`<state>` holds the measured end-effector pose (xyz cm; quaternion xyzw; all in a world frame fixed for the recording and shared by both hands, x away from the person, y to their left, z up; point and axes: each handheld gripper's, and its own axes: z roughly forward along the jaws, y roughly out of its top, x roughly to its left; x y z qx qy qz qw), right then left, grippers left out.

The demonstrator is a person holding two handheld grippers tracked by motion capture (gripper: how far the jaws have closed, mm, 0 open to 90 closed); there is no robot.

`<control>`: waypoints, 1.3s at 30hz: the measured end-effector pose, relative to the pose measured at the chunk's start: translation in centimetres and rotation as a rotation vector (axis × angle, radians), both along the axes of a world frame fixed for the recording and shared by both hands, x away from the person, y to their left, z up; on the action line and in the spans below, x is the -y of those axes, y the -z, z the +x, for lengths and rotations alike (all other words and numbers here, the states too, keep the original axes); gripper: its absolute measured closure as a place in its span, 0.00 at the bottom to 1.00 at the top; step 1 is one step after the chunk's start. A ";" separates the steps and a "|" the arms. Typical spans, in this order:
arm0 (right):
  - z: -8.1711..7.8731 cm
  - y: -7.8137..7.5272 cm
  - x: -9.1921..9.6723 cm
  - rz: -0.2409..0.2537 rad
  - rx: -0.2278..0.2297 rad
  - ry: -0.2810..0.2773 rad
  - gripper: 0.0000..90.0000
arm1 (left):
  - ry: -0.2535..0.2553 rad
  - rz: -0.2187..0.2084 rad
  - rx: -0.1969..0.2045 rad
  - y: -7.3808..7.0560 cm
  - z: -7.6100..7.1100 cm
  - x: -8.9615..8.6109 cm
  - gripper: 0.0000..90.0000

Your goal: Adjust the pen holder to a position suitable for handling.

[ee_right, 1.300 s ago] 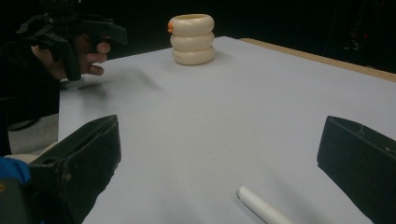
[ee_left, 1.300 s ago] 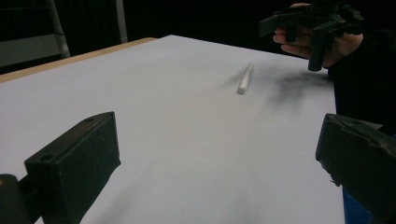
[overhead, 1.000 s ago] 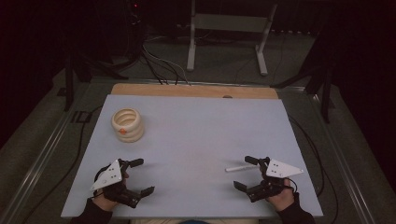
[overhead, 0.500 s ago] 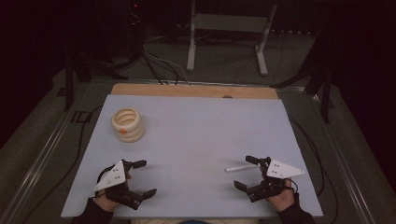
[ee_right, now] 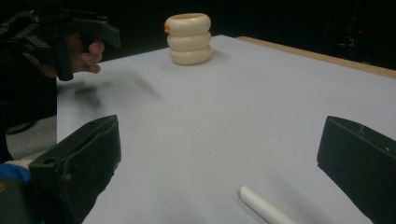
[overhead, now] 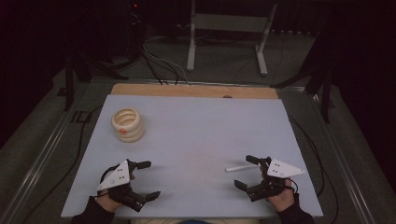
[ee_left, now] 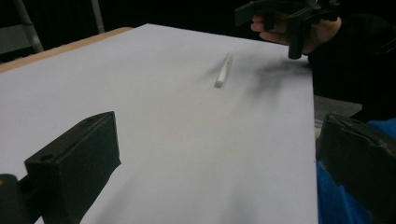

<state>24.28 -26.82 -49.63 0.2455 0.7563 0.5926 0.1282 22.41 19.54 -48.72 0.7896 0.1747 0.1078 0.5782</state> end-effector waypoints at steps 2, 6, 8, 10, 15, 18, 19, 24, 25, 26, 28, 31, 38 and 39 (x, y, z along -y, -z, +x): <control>0.0 0.0 0.0 0.003 -0.003 0.001 0.00 | -0.002 0.003 0.006 -0.5 0.0 0.0 0.00; 0.0 0.0 0.0 -0.001 -0.007 -0.002 0.00 | -0.006 0.007 0.009 -1.5 0.3 -0.2 0.00; 0.0 0.0 0.0 0.000 -0.007 -0.001 0.00 | -0.012 0.001 0.010 -1.8 0.4 -0.4 0.00; 0.0 0.0 0.0 0.001 -0.007 0.001 0.00 | -0.014 -0.002 0.017 -2.3 0.6 -0.5 0.00; 0.0 -0.1 0.0 0.010 -0.001 0.001 0.00 | -0.018 0.005 0.020 -3.2 1.3 -0.8 0.00; 0.0 -0.1 0.0 0.010 -0.005 0.000 0.00 | -0.022 0.008 0.021 -3.8 1.7 -1.1 0.00; 0.0 0.0 0.0 0.010 -0.009 0.001 0.00 | -0.028 0.007 0.023 -4.0 1.9 -1.2 0.00; 0.1 0.0 0.0 0.011 -0.008 0.000 0.00 | -0.035 -0.017 0.017 -5.0 2.8 -1.9 0.00; 0.1 0.0 0.0 0.009 -0.009 0.000 0.00 | -0.042 -0.017 0.020 -5.2 3.0 -2.1 0.00; 0.1 0.0 0.0 0.008 -0.008 0.000 0.00 | -0.048 -0.018 0.019 -5.4 3.2 -2.3 0.00; 0.1 0.1 0.0 0.008 -0.009 -0.001 0.00 | -0.061 -0.016 0.020 -5.8 3.6 -2.6 0.00; 0.1 0.1 0.0 0.008 -0.011 -0.001 0.00 | -0.074 -0.021 0.018 -6.3 4.3 -3.1 0.00; 0.1 0.0 0.0 0.014 -0.015 -0.004 0.00 | -0.107 -0.008 0.024 -7.0 5.4 -3.9 0.00; 0.1 0.0 0.0 0.013 -0.014 -0.005 0.00 | -0.116 -0.009 0.018 -7.2 5.8 -4.2 0.00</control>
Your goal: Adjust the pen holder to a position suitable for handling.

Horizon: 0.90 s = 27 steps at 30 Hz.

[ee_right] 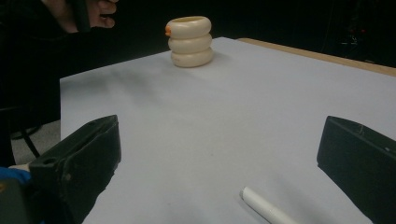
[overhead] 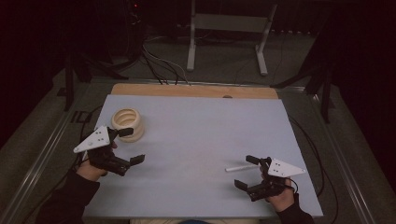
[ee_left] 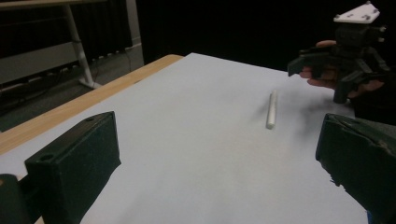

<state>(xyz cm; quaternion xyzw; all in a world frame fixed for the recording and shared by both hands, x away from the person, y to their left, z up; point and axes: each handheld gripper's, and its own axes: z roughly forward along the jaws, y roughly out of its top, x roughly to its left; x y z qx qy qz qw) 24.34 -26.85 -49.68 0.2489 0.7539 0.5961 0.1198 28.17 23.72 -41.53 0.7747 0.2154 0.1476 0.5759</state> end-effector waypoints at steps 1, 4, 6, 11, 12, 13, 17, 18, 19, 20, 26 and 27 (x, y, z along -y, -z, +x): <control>0.0 0.0 0.0 0.000 0.000 0.000 0.00 | 0.000 0.000 0.000 0.0 0.0 0.0 0.00; 0.0 0.0 0.0 0.001 -0.004 0.000 0.00 | -0.014 0.002 -0.014 -0.2 0.5 -0.4 0.00; 0.0 0.1 0.0 -0.001 -0.004 -0.001 0.00 | -0.030 -0.007 -0.027 -0.5 1.1 -0.9 0.00; 0.0 0.0 0.0 0.001 -0.004 0.001 0.00 | -0.074 -0.036 -0.055 -0.8 2.2 -1.9 0.00; 0.0 0.0 0.0 0.002 -0.005 0.001 0.00 | -0.085 -0.037 -0.053 -0.8 2.4 -2.2 0.00; 0.1 0.1 0.0 0.003 -0.008 0.002 0.00 | -0.103 -0.039 -0.051 -0.9 2.6 -2.4 0.00; 0.0 0.0 -0.1 0.002 -0.001 -0.001 0.00 | -0.149 -0.034 -0.060 -1.2 3.4 -3.2 0.00; 0.0 0.0 -0.1 0.003 -0.001 -0.002 0.00 | -0.162 -0.029 -0.065 -1.3 3.6 -3.3 0.00; 0.0 0.0 -0.1 0.005 -0.003 -0.002 0.00 | -0.168 -0.035 -0.070 -1.3 3.9 -3.5 0.00; 0.0 0.0 -0.1 0.005 -0.004 -0.002 0.00 | -0.182 -0.040 -0.079 -1.4 4.1 -3.7 0.00; 0.0 0.0 -0.1 0.009 -0.007 -0.003 0.00 | -0.260 -0.075 -0.111 -1.6 5.8 -4.7 0.00; 0.0 0.0 -0.1 0.008 -0.004 -0.002 0.00 | -0.274 -0.074 -0.120 -1.6 6.1 -4.8 0.00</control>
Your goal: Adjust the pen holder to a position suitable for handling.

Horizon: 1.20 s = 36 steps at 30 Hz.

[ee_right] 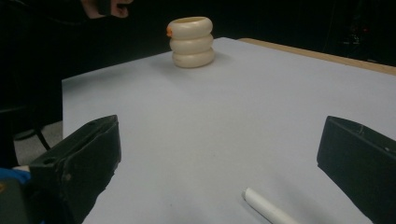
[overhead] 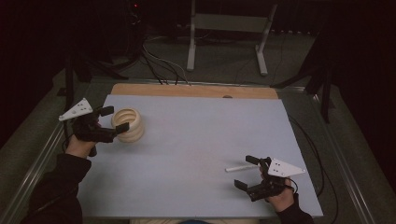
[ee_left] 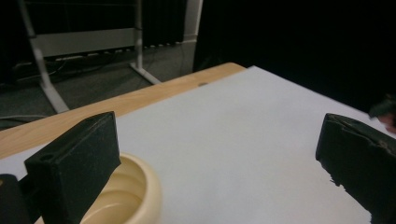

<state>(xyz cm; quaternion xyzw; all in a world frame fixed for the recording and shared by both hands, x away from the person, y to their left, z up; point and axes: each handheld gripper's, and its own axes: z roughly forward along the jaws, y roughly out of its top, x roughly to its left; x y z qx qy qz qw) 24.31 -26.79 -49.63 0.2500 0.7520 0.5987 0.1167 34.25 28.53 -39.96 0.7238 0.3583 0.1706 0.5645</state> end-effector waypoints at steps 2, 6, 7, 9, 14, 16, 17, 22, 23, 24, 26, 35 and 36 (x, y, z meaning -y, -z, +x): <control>0.0 0.0 0.0 0.001 -0.002 -0.002 0.00 | -0.028 -0.001 -0.016 0.1 0.5 -0.3 0.00; 0.0 0.0 0.0 0.004 -0.003 -0.002 0.00 | -0.105 0.006 -0.046 0.1 1.6 -0.6 0.00; 0.0 0.0 0.0 0.004 -0.003 -0.004 0.00 | -0.121 0.007 -0.050 0.2 1.9 -0.7 0.00; 0.0 0.0 0.0 0.003 -0.007 -0.004 0.00 | -0.151 -0.001 -0.068 0.3 2.4 -0.8 0.00; 0.0 0.0 0.0 0.003 -0.008 -0.004 0.00 | -0.237 0.002 -0.127 0.9 3.7 -1.0 0.00; 0.0 0.0 0.0 0.004 -0.012 -0.002 0.00 | -0.264 0.004 -0.157 1.2 4.0 -1.0 0.00; 0.0 0.0 0.0 0.007 -0.011 -0.002 0.00 | -0.277 0.004 -0.163 1.3 4.2 -1.0 0.00; 0.1 0.1 0.0 0.003 -0.013 -0.003 0.00 | -0.307 0.017 -0.211 1.8 4.7 -1.2 0.00; 0.1 0.1 0.0 0.001 -0.013 -0.002 0.00 | -0.322 0.019 -0.227 2.0 4.8 -1.3 0.00; 0.0 0.1 0.0 0.001 -0.011 -0.003 0.00 | -0.336 0.015 -0.242 2.2 4.9 -1.4 0.00; 0.0 0.1 -0.1 -0.001 -0.011 -0.004 0.00 | -0.345 0.002 -0.271 2.4 5.0 -1.6 0.00; 0.0 0.1 -0.1 0.000 -0.018 -0.005 0.00 | -0.455 -0.073 -0.484 3.1 5.8 -2.5 0.00; 0.0 0.1 -0.1 0.000 -0.019 -0.006 0.00 | -0.469 -0.029 -0.516 3.1 5.9 -2.3 0.00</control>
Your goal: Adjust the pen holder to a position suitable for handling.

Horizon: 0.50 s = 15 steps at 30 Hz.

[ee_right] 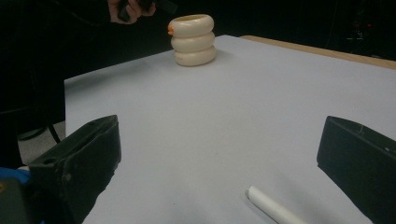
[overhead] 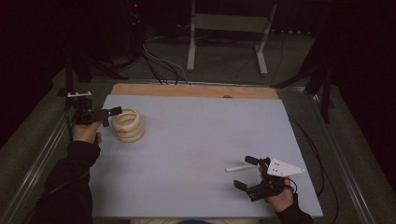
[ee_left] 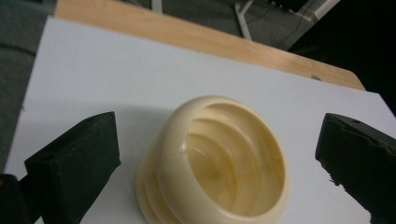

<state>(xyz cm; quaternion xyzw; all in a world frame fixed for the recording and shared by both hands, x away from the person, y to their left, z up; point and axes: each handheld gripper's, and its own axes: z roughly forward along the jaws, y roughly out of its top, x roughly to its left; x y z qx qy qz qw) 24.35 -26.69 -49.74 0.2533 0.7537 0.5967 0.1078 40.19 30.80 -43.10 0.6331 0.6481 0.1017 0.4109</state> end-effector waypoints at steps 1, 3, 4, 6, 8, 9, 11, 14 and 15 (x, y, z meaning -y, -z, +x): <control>0.0 0.0 0.0 0.000 0.000 0.000 0.00 | 0.000 0.000 0.000 0.0 0.0 0.0 0.00; 0.0 0.0 0.0 0.000 -0.003 0.001 0.00 | 0.024 0.008 -0.044 0.1 0.2 0.3 0.00; 0.0 0.0 0.0 0.000 -0.003 0.001 0.00 | 0.024 0.008 -0.044 0.1 0.2 0.3 0.00; 0.0 0.0 0.0 -0.004 -0.002 0.002 0.00 | 0.023 0.018 -0.070 0.0 0.3 0.4 0.06; 0.0 0.1 0.0 -0.005 -0.004 0.002 0.00 | 0.015 0.017 -0.086 0.0 0.4 0.4 0.08; 0.0 0.1 0.0 -0.005 -0.004 0.002 0.00 | 0.015 0.017 -0.086 0.0 0.4 0.4 0.13; 0.0 0.1 -0.1 -0.006 -0.004 0.003 0.00 | 0.011 0.017 -0.119 0.1 0.8 0.2 0.18; 0.1 0.1 0.0 -0.005 -0.007 0.004 0.00 | -0.007 0.030 -0.146 0.1 1.0 0.1 0.28; 0.1 0.1 0.0 -0.005 -0.006 0.004 0.00 | -0.003 0.033 -0.150 0.1 1.1 0.1 0.33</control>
